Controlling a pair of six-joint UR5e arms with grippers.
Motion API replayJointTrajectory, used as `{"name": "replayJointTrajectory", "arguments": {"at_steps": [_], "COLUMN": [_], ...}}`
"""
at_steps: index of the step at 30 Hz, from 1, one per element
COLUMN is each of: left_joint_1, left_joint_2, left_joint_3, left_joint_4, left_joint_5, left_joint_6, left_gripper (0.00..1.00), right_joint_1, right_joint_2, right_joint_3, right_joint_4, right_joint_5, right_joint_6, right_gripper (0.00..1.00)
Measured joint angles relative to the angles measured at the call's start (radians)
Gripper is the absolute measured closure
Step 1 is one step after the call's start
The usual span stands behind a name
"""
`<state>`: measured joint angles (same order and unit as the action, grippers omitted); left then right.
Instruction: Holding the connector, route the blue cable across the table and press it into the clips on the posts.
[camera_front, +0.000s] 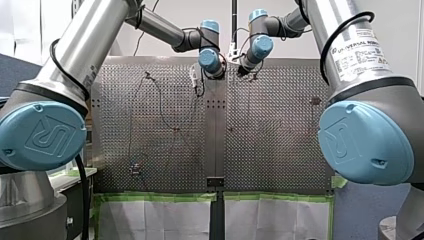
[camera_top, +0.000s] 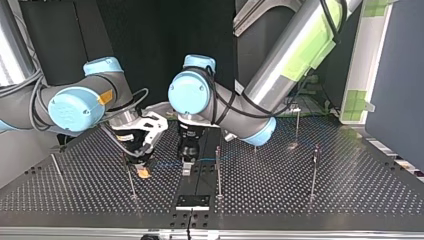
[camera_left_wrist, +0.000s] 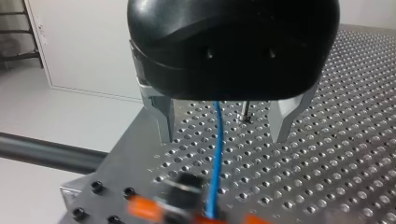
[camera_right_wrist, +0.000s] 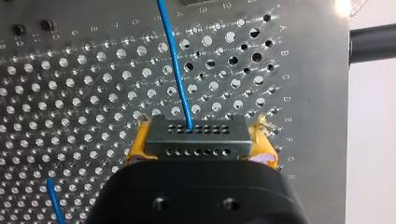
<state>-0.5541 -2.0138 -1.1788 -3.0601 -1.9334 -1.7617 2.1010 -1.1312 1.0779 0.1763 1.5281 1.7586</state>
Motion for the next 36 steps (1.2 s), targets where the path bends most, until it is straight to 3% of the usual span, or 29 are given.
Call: {"name": "replayJointTrajectory", "arguments": {"at_steps": [5,12,13,14,15,16,17,19,20,22,25,33,36], "left_joint_1": [0.0,0.0,0.0,0.0,0.0,0.0,0.0,0.0,0.0,0.0,0.0,0.0,0.0], "left_joint_2": [-0.017,-0.019,-0.019,-0.019,-0.019,-0.019,-0.019,-0.019,-0.019,-0.019,-0.019,-0.019,-0.019], "left_joint_3": [0.042,0.056,0.056,0.056,0.056,0.056,0.056,0.056,0.056,0.056,0.056,0.055,0.049], "left_joint_4": [-0.02,-0.048,-0.048,-0.048,-0.047,-0.046,-0.044,-0.042,-0.042,-0.041,-0.04,-0.044,-0.048], "left_joint_5": [-0.009,-0.069,-0.079,-0.087,-0.093,-0.102,-0.109,-0.123,-0.128,-0.135,-0.139,-0.14,-0.14], "left_joint_6": [0.0,0.017,0.019,0.019,0.02,0.021,0.021,0.021,0.021,0.021,0.02,0.017,0.017], "left_gripper": [0.0,0.0,0.07,0.07,0.25,0.36,0.36,0.65,0.65,0.8,0.86,0.89,0.95], "right_joint_1": [0.0,0.0,0.0,0.0,0.0,0.0,0.0,0.0,0.0,0.0,0.0,0.0,0.0], "right_joint_2": [0.0,0.0,0.0,0.0,0.0,0.0,0.0,0.0,0.0,0.0,0.0,0.0,0.0], "right_joint_3": [0.0,0.0,0.0,0.0,0.0,0.0,0.0,0.0,0.0,0.0,0.0,0.0,0.0], "right_joint_4": [0.0,0.001,0.001,0.001,0.001,0.001,0.001,0.001,0.001,0.002,0.001,0.001,0.002], "right_joint_5": [0.0,0.0,0.0,0.0,0.0,0.0,0.0,0.0,0.0,0.0,0.0,0.0,0.0], "right_joint_6": [0.0,0.0,0.0,0.0,0.0,0.0,0.0,0.0,0.0,0.0,0.0,0.0,0.0], "right_gripper": [1.0,1.0,1.0,1.0,1.0,1.0,1.0,1.0,1.0,1.0,1.0,1.0,1.0]}}
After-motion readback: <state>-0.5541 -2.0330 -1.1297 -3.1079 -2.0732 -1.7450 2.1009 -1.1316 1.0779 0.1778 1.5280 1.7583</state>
